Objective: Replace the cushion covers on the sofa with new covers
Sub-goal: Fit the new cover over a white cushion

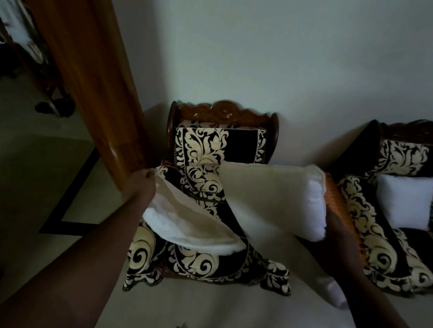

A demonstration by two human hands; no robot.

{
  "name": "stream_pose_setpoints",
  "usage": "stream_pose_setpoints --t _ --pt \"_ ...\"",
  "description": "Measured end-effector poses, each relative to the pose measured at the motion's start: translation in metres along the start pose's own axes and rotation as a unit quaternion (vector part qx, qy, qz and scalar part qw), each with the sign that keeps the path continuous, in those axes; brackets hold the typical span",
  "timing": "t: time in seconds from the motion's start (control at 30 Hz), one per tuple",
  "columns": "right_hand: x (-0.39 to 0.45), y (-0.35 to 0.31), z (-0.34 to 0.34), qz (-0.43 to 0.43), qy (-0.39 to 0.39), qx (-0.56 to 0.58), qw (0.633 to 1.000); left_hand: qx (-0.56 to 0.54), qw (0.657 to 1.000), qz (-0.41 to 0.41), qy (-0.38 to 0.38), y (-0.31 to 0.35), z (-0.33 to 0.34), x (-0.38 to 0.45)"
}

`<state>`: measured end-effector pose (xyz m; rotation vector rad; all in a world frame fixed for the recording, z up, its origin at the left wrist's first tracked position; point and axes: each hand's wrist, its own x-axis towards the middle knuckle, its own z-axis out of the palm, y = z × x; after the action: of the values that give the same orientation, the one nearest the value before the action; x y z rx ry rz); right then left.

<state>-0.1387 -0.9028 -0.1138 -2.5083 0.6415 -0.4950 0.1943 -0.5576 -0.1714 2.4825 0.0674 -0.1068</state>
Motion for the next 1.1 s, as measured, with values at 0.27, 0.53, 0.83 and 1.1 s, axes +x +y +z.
stream_pose_setpoints --t 0.27,0.53,0.83,1.1 --pt "0.014 0.066 -0.014 0.067 0.052 0.105 0.991 0.083 0.993 0.038 0.068 0.025 0.008 -0.016" --pt "0.007 0.125 -0.02 0.199 0.144 0.12 0.962 0.116 0.989 0.029 0.091 0.033 -0.015 -0.026" --pt "0.011 0.086 -0.012 0.065 0.025 0.125 0.99 0.108 0.985 0.132 -0.015 0.071 0.028 -0.017" --pt "-0.004 0.032 -0.003 -0.189 -0.025 0.018 0.981 0.113 0.987 0.108 -0.048 0.078 0.032 -0.014"
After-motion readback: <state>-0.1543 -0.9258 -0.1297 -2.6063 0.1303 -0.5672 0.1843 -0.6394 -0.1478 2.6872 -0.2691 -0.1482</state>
